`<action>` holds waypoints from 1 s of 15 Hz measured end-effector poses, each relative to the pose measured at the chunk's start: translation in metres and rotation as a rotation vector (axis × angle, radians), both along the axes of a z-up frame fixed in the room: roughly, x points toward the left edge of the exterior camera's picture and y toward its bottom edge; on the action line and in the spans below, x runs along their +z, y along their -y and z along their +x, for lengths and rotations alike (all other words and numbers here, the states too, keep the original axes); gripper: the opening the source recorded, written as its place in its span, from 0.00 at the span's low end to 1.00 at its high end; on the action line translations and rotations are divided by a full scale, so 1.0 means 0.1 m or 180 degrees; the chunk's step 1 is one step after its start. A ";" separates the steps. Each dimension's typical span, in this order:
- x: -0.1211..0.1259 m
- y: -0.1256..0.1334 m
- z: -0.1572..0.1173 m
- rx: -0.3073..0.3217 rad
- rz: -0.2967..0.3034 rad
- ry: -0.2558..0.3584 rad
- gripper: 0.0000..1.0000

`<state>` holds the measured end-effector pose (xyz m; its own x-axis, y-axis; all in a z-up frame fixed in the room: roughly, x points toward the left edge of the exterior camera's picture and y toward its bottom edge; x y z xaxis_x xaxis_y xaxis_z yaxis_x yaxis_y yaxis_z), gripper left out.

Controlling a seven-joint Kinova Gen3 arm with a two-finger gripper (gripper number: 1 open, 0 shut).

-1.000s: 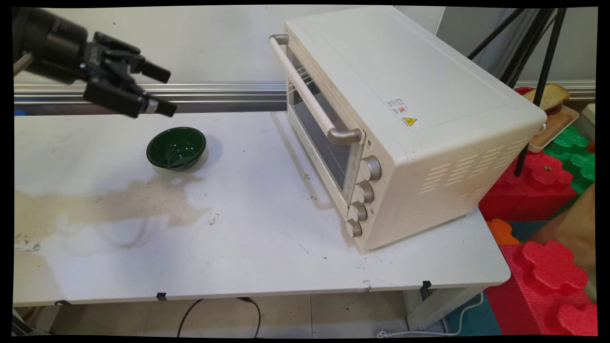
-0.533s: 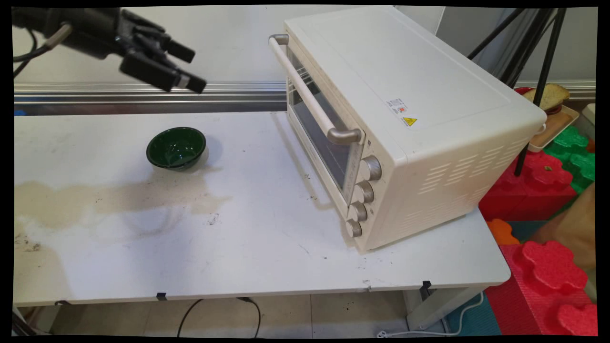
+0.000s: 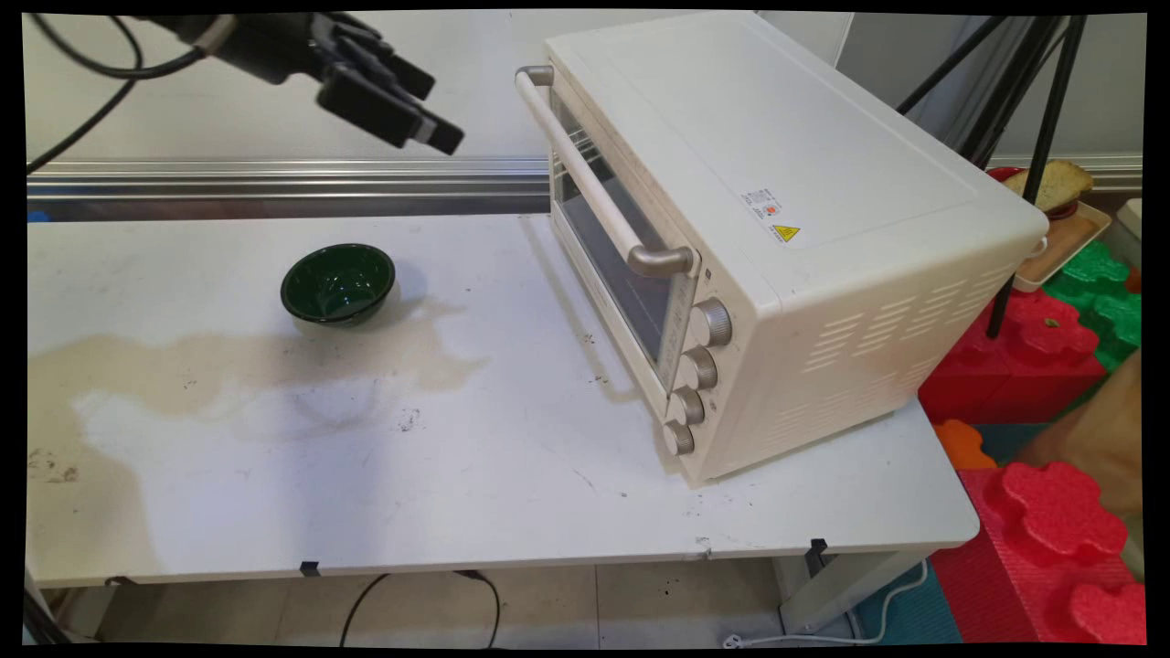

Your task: Open the oven

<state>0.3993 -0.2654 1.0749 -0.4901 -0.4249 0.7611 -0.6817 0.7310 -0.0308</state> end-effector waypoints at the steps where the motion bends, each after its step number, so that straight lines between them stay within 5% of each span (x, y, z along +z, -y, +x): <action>1: 0.00 0.06 -0.05 0.0003 0.0016 0.0004 1.00; 15: -0.20 0.87 -0.68 -0.0065 0.0142 0.0107 1.00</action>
